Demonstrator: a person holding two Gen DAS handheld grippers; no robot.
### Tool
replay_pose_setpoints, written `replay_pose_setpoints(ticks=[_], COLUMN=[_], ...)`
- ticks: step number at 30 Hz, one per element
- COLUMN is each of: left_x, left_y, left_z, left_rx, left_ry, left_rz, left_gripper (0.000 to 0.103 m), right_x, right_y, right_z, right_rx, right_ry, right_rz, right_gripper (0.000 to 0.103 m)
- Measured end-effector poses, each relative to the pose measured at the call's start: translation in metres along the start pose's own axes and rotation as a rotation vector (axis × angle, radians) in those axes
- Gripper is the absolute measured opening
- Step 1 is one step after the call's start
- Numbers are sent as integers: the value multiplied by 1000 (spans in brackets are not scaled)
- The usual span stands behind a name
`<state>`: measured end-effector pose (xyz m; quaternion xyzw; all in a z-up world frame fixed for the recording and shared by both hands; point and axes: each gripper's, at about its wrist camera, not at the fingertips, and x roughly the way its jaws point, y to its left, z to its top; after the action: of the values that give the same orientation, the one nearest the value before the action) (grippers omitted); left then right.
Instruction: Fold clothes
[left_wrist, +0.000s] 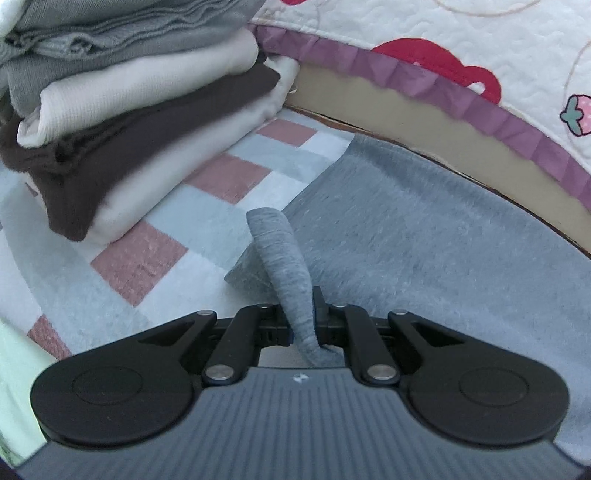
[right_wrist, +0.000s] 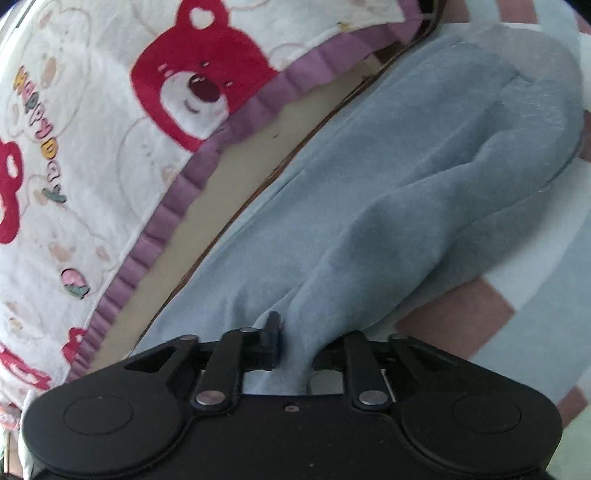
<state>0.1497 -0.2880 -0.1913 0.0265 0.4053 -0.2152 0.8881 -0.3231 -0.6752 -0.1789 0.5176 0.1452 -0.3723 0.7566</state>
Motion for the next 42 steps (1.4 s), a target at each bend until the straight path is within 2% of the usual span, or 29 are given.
replay_pose_setpoints(ticks=[2,4,6,7,8,9,10,12,14,15,16,17,19,21,23,26,29,33,35,36,38,40,42], left_x=[0,0,1,3,5,7,5,-3,-41,-61,-79,-87,-99,-93,-88,-88,-101,-141,-149,-147,-120,-95,-84], left_y=[1,0,0,-1,-1,-1,-3,-5,-1,2,5,8,14,26,35,39,47,61,64,65,66,70,72], left_z=[-1,-1,0,0,-1,-1,0,3,14,19,22,25,29,30,29,20,11,11,11,10,3,-7,-14], left_rx=[-3,-1,1,1,2,5,10,11,-37,-62,-54,-37,-3,-78,-132,-141,-149,-126,-76,-58,-76,-142,-171], left_ry=[6,8,16,22,26,25,20,11,-41,-69,-117,-146,-193,-170,-147,-134,-145,-181,-196,-191,-109,-31,-10], left_rz=[0,2,3,4,5,3,1,-14,-91,-132,-139,-126,-93,-109,-121,-110,-103,-108,-93,-86,-64,-39,-26], left_gripper=[8,8,9,9,9,8,8,6,6,6,6,6,6,6,6,5,5,5,5,5,5,5,5], right_x=[2,4,9,16,24,32,32,22,-12,-37,-59,-73,-67,-55,-58,-69,-79,-99,-108,-104,-87,-69,-56], right_y=[-5,-10,-11,-11,-11,-9,-6,-3,6,15,26,35,30,19,24,32,30,28,31,31,30,22,14], right_z=[-1,-8,-17,-24,-31,-38,-36,-25,-13,-8,-7,-9,-12,-15,-18,-19,-18,-19,-23,-25,-31,-33,-30], right_rx=[28,41,59,80,94,74,54,33,48,24,-40,-116,-139,-126,-163,-200,-186,-135,-166,-203,-259,-176,-72], right_ry=[29,55,98,140,185,218,196,94,-26,-75,-108,-116,-39,58,68,69,102,188,216,234,272,299,314], right_rz=[-22,-25,-7,29,63,71,81,117,248,317,346,327,234,149,131,120,114,123,114,80,0,-14,-9], right_gripper=[32,47,49,49,38,10,8,7,8,8,8,7,7,7,7,7,7,7,7,6,7,13,17])
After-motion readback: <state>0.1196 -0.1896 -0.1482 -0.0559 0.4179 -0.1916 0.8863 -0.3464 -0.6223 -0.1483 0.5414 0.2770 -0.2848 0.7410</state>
